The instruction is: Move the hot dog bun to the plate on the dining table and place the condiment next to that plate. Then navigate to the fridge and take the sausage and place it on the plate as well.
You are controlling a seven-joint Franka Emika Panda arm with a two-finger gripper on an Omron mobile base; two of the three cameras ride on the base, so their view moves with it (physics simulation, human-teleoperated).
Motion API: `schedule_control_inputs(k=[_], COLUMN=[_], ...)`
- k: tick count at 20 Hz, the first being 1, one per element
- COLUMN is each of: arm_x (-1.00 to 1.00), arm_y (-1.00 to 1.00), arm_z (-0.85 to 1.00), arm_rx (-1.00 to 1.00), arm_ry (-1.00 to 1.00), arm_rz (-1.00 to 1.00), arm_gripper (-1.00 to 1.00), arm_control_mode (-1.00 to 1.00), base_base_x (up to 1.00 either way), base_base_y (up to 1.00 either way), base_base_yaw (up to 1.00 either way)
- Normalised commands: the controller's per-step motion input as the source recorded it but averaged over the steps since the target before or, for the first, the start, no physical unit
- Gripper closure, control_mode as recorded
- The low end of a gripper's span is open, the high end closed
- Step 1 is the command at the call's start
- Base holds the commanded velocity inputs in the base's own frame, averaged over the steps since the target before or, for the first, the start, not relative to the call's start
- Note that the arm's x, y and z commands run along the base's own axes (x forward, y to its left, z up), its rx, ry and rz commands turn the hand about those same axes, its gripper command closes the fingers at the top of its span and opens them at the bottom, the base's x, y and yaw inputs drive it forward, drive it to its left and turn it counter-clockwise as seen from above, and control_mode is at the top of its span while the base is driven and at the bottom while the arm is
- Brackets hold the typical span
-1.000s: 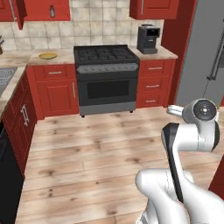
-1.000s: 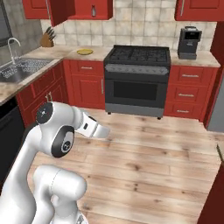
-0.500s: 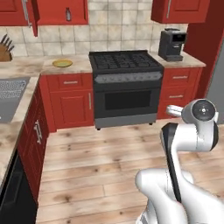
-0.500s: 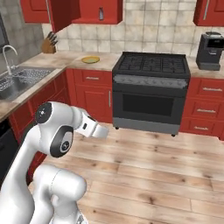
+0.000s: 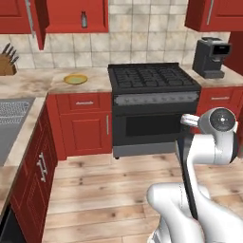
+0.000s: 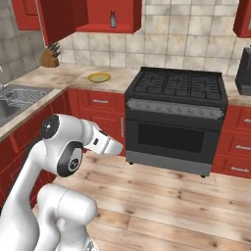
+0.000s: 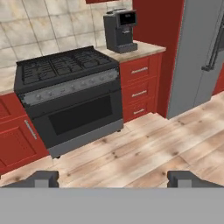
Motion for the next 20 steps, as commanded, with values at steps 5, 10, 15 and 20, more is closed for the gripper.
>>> schedule_control_inputs(k=[5, 10, 15, 20], arm_x=[0.00, 0.00, 0.00, 0.00], arm_y=[0.00, 0.00, 0.00, 0.00], arm_z=[0.00, 0.00, 0.00, 0.00], arm_rx=[0.00, 0.00, 0.00, 0.00], arm_ry=[0.00, 0.00, 0.00, 0.00], arm_rz=[0.00, 0.00, 0.00, 0.00], arm_gripper=[-1.00, -1.00, -1.00, -1.00], arm_control_mode=[1.00, 1.00, 1.00, 1.00], base_base_x=[1.00, 1.00, 1.00, 0.96], base_base_y=[0.14, 0.27, 0.40, 0.52], base_base_yaw=[0.13, 0.05, 0.00, 0.00])
